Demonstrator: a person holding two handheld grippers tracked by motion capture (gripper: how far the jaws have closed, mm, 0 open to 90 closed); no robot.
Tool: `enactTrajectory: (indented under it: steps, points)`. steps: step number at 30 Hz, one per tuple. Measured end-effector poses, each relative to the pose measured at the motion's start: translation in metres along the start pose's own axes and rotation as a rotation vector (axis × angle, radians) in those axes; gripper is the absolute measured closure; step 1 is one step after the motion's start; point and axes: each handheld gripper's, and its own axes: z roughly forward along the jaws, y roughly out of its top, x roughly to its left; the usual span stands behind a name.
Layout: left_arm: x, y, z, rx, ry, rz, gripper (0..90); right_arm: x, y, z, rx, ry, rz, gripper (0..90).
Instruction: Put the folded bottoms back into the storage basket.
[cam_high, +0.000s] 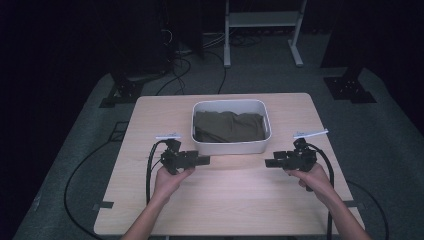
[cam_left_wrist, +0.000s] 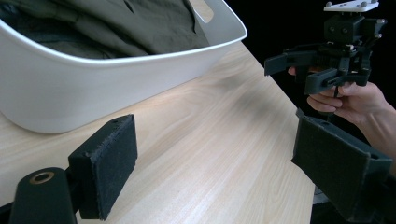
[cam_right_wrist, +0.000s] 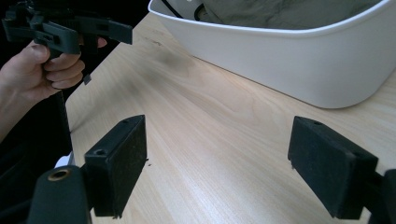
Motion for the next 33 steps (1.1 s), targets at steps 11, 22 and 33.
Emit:
enactTrajectory:
  steps: [11, 22, 33]
  points:
    - [-0.001, -0.008, -0.002, 0.005, -0.004, -0.004, 12.5, -0.004, -0.012, -0.007, -0.003, -0.002, 0.015, 19.0]
    - [0.0, -0.019, -0.004, 0.001, -0.006, -0.016, 12.1, -0.007, -0.026, -0.016, -0.009, -0.009, 0.029, 19.0]
    - [-0.001, -0.032, -0.006, 0.001, -0.012, -0.02, 11.5, -0.01, -0.045, -0.026, -0.017, -0.015, 0.041, 19.0]
